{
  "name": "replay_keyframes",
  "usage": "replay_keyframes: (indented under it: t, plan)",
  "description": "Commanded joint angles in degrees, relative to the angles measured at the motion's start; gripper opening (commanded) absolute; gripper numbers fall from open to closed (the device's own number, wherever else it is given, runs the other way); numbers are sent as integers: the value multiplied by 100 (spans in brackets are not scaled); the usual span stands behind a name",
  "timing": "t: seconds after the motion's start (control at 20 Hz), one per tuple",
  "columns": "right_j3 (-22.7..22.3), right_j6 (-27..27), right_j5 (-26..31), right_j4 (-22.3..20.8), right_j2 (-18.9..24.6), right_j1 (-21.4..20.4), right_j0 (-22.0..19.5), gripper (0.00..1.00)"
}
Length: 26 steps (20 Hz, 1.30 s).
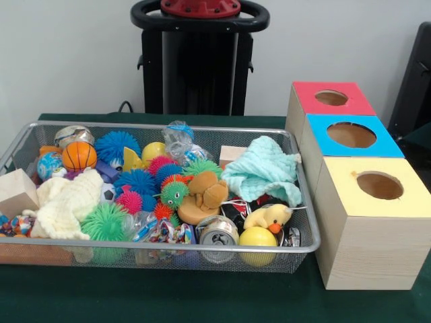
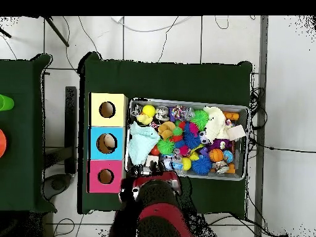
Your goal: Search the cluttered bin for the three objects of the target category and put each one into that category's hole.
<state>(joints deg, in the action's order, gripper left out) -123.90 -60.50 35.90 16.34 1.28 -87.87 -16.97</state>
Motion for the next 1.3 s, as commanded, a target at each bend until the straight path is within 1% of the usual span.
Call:
replay_keyframes:
  t: [0.05,0.15,0.2,0.35,0.45,0.6,0.85,1.1,1.2,1.3]
  plan:
    - [433,-2924,912,-1140,-83,286,796,100]
    - [633,-3251,966,-1535,-151,400,1102,100]
    - [700,-3328,980,-1671,-158,446,1205,100]
    - [833,-3594,860,-1859,-202,619,1434,100]
    - [841,-3590,765,-1903,-238,678,1458,100]
    - [766,-3442,620,-1894,-258,668,1414,100]
    - [787,-3257,692,-1999,-233,638,1326,100]
    - [772,-3040,621,-1883,-224,578,1267,100]
    - [662,-2915,268,-1745,-188,531,1214,100]
    - [339,-2394,-389,-1413,-34,417,1052,100]
